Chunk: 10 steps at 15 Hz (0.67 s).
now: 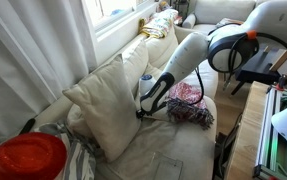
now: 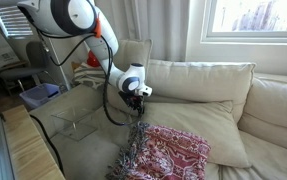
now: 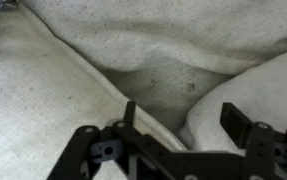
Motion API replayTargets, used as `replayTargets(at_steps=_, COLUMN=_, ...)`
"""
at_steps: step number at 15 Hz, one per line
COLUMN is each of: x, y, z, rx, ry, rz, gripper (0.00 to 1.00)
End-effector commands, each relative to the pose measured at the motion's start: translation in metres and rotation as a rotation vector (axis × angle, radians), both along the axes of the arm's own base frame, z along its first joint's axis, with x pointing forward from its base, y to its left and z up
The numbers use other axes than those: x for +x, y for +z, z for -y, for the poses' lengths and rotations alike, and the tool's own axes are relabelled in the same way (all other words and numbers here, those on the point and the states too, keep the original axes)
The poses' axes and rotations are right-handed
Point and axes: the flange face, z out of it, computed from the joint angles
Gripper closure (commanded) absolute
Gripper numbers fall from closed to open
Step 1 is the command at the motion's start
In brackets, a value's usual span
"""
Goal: Move the red blanket forwards then place the pillow upright
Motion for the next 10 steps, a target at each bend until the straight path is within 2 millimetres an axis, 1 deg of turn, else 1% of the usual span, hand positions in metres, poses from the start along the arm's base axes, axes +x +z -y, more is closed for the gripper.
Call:
replayTargets(at_steps=1, x=-0.009, y=0.013, z=-0.019, rx=-0.109, ry=0.156, rz=-0.009, gripper=0.0)
replayTargets(at_steps=2, x=-0.01, y=0.016, z=-0.023, rx=-0.14, ry=0.192, rz=-0.007, gripper=0.0)
replayTargets(at_steps=5, x=-0.014, y=0.013, z=-0.024, rx=-0.238, ry=0.297, rz=-0.024, gripper=0.0)
replayTargets(at_steps=8, x=-0.015, y=-0.001, z=-0.016, rx=-0.356, ry=0.391, rz=-0.038, gripper=0.0)
replayTargets(at_steps=9, x=-0.012, y=0.009, z=-0.023, rx=-0.276, ry=0.333, rz=-0.028, gripper=0.0)
replayTargets(at_steps=10, x=-0.012, y=0.007, z=-0.019, rx=-0.302, ry=0.356, rz=-0.03, gripper=0.0)
